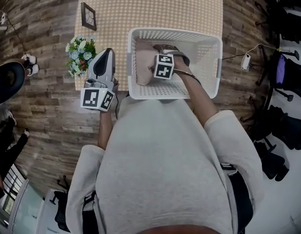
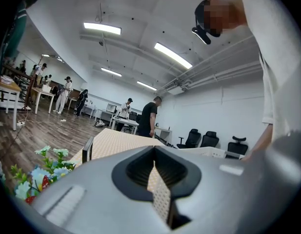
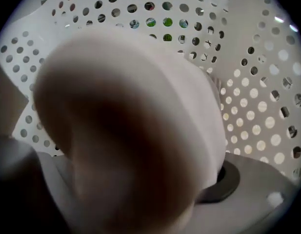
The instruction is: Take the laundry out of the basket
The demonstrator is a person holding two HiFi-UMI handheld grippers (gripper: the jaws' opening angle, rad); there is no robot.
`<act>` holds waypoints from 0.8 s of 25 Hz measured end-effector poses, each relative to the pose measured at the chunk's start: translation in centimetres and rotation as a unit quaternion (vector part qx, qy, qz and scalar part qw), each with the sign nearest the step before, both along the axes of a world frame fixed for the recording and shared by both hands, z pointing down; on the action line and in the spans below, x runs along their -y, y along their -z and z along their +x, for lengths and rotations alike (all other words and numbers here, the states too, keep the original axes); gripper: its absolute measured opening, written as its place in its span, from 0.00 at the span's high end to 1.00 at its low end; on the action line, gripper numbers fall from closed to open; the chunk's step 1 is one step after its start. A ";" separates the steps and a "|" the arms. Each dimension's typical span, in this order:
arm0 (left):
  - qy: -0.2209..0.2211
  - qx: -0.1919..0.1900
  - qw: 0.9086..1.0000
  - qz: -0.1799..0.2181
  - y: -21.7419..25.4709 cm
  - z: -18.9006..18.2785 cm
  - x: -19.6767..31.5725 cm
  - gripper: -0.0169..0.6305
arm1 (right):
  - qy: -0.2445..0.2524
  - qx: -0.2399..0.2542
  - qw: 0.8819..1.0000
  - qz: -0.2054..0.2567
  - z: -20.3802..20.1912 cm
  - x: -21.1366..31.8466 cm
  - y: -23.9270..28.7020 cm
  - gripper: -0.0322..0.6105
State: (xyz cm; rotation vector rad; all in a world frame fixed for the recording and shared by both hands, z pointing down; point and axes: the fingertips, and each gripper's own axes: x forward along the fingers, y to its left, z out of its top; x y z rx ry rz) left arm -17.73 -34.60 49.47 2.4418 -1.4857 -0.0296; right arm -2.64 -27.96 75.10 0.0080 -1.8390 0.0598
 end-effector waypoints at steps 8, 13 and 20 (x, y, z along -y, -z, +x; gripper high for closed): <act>-0.002 -0.002 1.000 0.010 0.7 0.6 0.3 0.96 | -0.010 -0.010 1.000 -0.008 0.0 -1.0 0.9 0.53; -0.002 -0.003 1.000 0.018 1.4 0.9 0.3 0.96 | -0.026 -0.004 1.000 -0.008 0.1 -1.6 0.9 0.62; 0.002 -0.003 1.000 0.029 2.4 0.9 0.0 0.96 | -0.028 0.019 0.999 0.036 0.3 -0.5 3.1 0.67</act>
